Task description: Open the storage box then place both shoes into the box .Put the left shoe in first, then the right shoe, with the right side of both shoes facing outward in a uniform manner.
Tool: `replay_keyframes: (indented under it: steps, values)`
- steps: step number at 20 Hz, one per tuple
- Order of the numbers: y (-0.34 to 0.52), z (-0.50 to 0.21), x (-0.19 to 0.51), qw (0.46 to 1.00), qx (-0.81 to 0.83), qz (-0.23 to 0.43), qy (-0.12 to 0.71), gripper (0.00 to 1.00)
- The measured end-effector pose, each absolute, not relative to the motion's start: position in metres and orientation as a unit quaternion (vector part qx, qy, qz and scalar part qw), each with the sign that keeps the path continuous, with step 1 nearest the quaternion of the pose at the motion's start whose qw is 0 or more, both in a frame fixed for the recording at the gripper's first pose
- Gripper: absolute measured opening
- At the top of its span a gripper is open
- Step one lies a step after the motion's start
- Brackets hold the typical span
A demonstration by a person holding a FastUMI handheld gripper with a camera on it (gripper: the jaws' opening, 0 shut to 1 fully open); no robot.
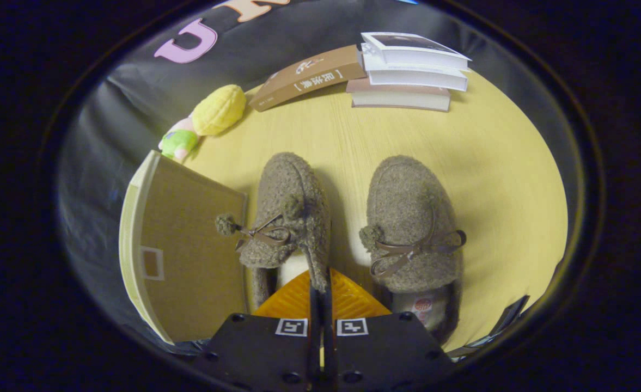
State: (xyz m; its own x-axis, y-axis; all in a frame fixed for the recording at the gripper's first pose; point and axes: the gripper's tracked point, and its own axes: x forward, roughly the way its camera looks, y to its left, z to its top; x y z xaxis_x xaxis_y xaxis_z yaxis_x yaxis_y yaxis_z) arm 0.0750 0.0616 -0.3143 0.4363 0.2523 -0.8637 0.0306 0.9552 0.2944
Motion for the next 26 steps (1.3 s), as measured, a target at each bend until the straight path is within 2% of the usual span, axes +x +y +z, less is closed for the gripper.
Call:
replay_keyframes:
  steps: [8,16,19,26]
  values:
    - [0.1,-0.213,0.071,0.846,0.211,0.124,0.474,0.06]
    - [0.2,-0.125,0.068,0.831,0.273,0.224,0.429,0.06]
    - [0.239,-0.12,0.067,0.812,0.295,0.248,0.439,0.06]
    - [0.293,-0.185,0.059,0.794,0.268,0.21,0.503,0.06]
